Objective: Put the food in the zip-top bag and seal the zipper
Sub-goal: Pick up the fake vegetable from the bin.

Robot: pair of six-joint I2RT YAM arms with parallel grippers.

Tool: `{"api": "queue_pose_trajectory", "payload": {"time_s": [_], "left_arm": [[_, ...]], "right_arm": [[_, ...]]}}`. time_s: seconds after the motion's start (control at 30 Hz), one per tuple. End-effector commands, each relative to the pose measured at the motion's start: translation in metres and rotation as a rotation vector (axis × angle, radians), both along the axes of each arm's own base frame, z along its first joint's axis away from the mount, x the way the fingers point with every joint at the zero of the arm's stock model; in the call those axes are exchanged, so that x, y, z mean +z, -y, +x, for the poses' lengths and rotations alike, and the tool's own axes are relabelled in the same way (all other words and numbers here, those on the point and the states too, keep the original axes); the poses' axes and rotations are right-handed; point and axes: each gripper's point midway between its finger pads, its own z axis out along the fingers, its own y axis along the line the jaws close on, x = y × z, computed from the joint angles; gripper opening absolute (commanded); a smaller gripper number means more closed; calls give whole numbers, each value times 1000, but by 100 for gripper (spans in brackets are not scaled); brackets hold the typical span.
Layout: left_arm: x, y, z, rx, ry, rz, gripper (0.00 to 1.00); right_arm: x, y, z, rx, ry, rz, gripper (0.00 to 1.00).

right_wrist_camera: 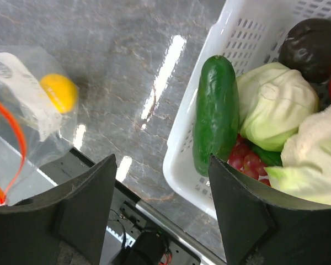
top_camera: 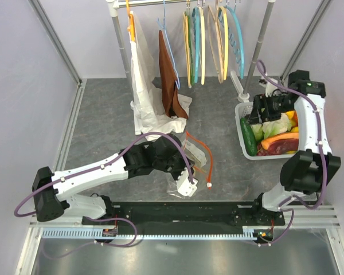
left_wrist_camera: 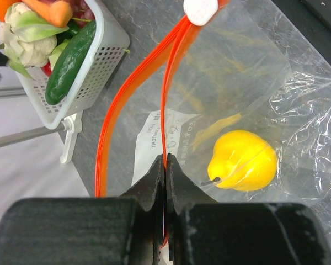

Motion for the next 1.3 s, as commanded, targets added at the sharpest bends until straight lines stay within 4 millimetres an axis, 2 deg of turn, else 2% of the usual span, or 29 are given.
{"api": "queue_pose_trajectory", "payload": {"time_s": [0.0,0.17,0.27,0.43,0.57,0.87,1.07,1.2,1.27], "left_arm": [[18,6,-2,-40,30,-67,2],[17,6,-2,-41,36,-63,2],[15,7,-2,-42,32,-58,2],[14,8,-1,-42,31,-55,2],[13,7,-1,-40,28,-51,2],[12,9,-1,-41,24,-46,2],[9,9,0,-40,24,-38,2],[9,9,-1,-42,18,-38,2],[9,9,-1,-41,17,-38,2]], "right_arm": [[-10,5,16,23,-9,-77,75],[-17,9,40,15,24,-110,75],[-28,6,49,17,30,-124,75],[-46,-6,55,47,16,-128,76],[-55,-7,63,49,21,-140,75],[-78,-9,62,75,-8,-149,74],[-86,-14,49,90,-28,-128,72],[-92,-15,46,88,-40,-123,66],[-90,-15,47,83,-34,-119,59]]}}
